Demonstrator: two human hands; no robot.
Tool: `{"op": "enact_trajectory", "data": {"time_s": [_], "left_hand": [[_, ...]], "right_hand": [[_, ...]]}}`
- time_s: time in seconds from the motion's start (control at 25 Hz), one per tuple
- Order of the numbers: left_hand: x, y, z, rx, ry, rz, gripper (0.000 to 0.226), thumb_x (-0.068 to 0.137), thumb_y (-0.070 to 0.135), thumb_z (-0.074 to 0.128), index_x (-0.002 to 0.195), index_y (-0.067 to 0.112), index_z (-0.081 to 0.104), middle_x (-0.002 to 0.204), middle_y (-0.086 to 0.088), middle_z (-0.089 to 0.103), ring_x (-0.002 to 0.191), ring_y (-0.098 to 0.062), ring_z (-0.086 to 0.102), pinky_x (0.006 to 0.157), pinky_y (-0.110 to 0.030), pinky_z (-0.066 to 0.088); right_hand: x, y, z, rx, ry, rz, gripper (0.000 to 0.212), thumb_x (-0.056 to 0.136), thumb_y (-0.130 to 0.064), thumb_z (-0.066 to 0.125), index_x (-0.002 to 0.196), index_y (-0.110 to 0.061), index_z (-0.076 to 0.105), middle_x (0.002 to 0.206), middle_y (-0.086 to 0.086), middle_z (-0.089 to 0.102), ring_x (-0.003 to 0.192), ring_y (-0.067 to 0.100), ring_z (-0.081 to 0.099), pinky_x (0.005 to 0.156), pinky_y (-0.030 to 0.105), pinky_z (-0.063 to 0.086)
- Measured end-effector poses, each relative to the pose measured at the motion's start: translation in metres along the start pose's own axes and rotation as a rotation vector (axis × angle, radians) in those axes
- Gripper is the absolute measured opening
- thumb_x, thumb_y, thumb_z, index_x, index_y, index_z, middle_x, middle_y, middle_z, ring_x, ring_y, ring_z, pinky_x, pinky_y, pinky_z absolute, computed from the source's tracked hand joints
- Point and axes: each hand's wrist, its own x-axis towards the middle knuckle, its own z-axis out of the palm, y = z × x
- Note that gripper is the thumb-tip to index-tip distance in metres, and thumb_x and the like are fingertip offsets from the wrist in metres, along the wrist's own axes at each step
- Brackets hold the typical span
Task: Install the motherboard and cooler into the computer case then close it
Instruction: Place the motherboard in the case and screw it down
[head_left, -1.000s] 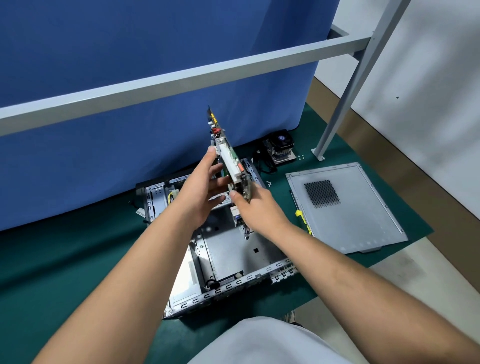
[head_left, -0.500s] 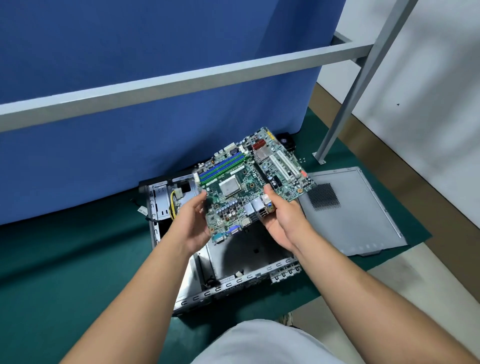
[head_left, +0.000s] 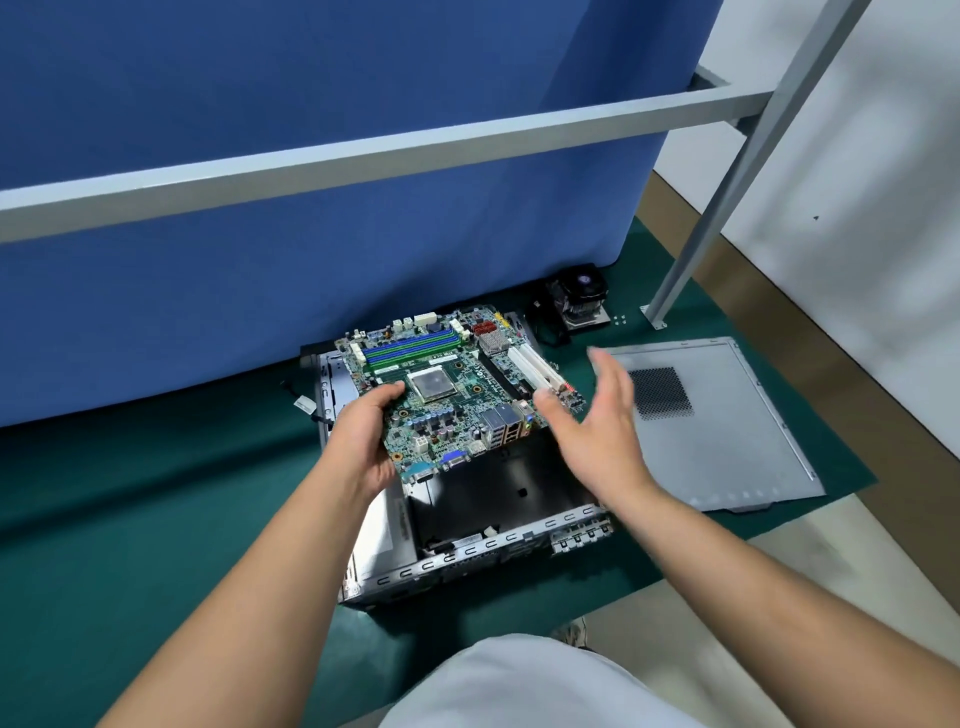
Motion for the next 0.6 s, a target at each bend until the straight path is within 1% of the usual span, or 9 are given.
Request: {"op": "enact_trajectory", "data": {"time_s": [0.04, 0.08, 0.12, 0.16, 0.32, 0.4, 0.48, 0.56, 0.6], "left_hand": [[-0.004, 0.002, 0.0, 0.005, -0.003, 0.0, 0.012, 0.098, 0.017, 0.06, 0.104, 0.007, 0.065, 0.075, -0.008, 0.076, 0.064, -0.026, 0.075, 0.053, -0.038, 0.06], [-0.008, 0.003, 0.0, 0.011, -0.004, -0.001, 0.012, 0.099, 0.017, 0.059, 0.103, 0.007, 0.065, 0.074, -0.008, 0.077, 0.064, -0.026, 0.075, 0.051, -0.037, 0.06], [-0.012, 0.004, 0.0, 0.015, -0.005, -0.002, 0.012, 0.1, 0.017, 0.059, 0.104, 0.008, 0.065, 0.074, -0.007, 0.077, 0.063, -0.025, 0.076, 0.05, -0.037, 0.059], [-0.016, 0.005, -0.001, 0.025, -0.003, -0.001, 0.013, 0.1, 0.018, 0.058, 0.105, 0.008, 0.065, 0.073, -0.006, 0.077, 0.062, -0.023, 0.076, 0.047, -0.036, 0.059], [-0.032, 0.013, -0.007, 0.015, -0.045, -0.04, 0.019, 0.102, 0.021, 0.058, 0.113, 0.006, 0.064, 0.082, -0.011, 0.077, 0.067, -0.027, 0.076, 0.051, -0.039, 0.061], [-0.04, 0.018, -0.007, 0.015, -0.081, -0.089, 0.024, 0.103, 0.02, 0.057, 0.121, 0.004, 0.062, 0.091, -0.017, 0.075, 0.072, -0.031, 0.075, 0.054, -0.045, 0.063], [-0.051, 0.022, -0.003, 0.014, -0.104, -0.131, 0.022, 0.104, 0.018, 0.056, 0.117, 0.001, 0.061, 0.088, -0.021, 0.074, 0.067, -0.032, 0.075, 0.049, -0.044, 0.061], [-0.063, 0.023, 0.001, 0.022, -0.122, -0.17, 0.017, 0.104, 0.015, 0.056, 0.107, -0.001, 0.06, 0.081, -0.024, 0.074, 0.061, -0.033, 0.075, 0.044, -0.04, 0.059], [-0.068, 0.022, 0.001, 0.018, -0.134, -0.189, 0.015, 0.104, 0.014, 0.056, 0.106, -0.001, 0.058, 0.085, -0.026, 0.074, 0.064, -0.034, 0.075, 0.045, -0.041, 0.059]], "right_hand": [[0.001, -0.005, -0.006, -0.109, -0.15, -0.255, 0.071, 0.095, -0.044, 0.067, 0.154, -0.018, 0.038, 0.16, 0.001, 0.034, 0.147, 0.012, 0.032, 0.123, 0.03, 0.023], [0.002, -0.012, -0.009, -0.229, -0.357, -0.421, 0.065, 0.096, -0.04, 0.066, 0.153, -0.018, 0.043, 0.157, 0.0, 0.041, 0.145, 0.013, 0.036, 0.123, 0.034, 0.026], [0.004, -0.02, -0.009, -0.364, -0.531, -0.521, 0.063, 0.097, -0.038, 0.065, 0.153, -0.018, 0.044, 0.153, 0.001, 0.046, 0.142, 0.016, 0.04, 0.121, 0.037, 0.03], [0.005, -0.027, -0.009, -0.479, -0.622, -0.58, 0.06, 0.098, -0.036, 0.063, 0.153, -0.017, 0.045, 0.149, 0.002, 0.05, 0.138, 0.019, 0.044, 0.118, 0.039, 0.033], [0.009, -0.057, -0.02, -0.586, -0.634, -0.695, 0.047, 0.1, -0.033, 0.063, 0.143, -0.014, 0.056, 0.132, 0.005, 0.061, 0.122, 0.024, 0.056, 0.108, 0.04, 0.042], [0.009, -0.073, -0.033, -0.552, -0.678, -0.644, 0.046, 0.097, -0.038, 0.067, 0.139, -0.02, 0.061, 0.129, 0.0, 0.061, 0.109, 0.016, 0.059, 0.099, 0.028, 0.044], [0.011, -0.085, -0.046, -0.553, -0.702, -0.588, 0.045, 0.093, -0.044, 0.07, 0.135, -0.027, 0.064, 0.125, -0.009, 0.06, 0.092, 0.004, 0.058, 0.082, 0.013, 0.039], [0.01, -0.092, -0.056, -0.557, -0.722, -0.547, 0.044, 0.089, -0.047, 0.074, 0.13, -0.031, 0.067, 0.119, -0.016, 0.062, 0.089, -0.006, 0.056, 0.075, 0.005, 0.034], [0.008, -0.095, -0.061, -0.53, -0.739, -0.515, 0.043, 0.088, -0.047, 0.076, 0.127, -0.032, 0.069, 0.114, -0.019, 0.063, 0.09, -0.01, 0.056, 0.075, 0.004, 0.035]]}}
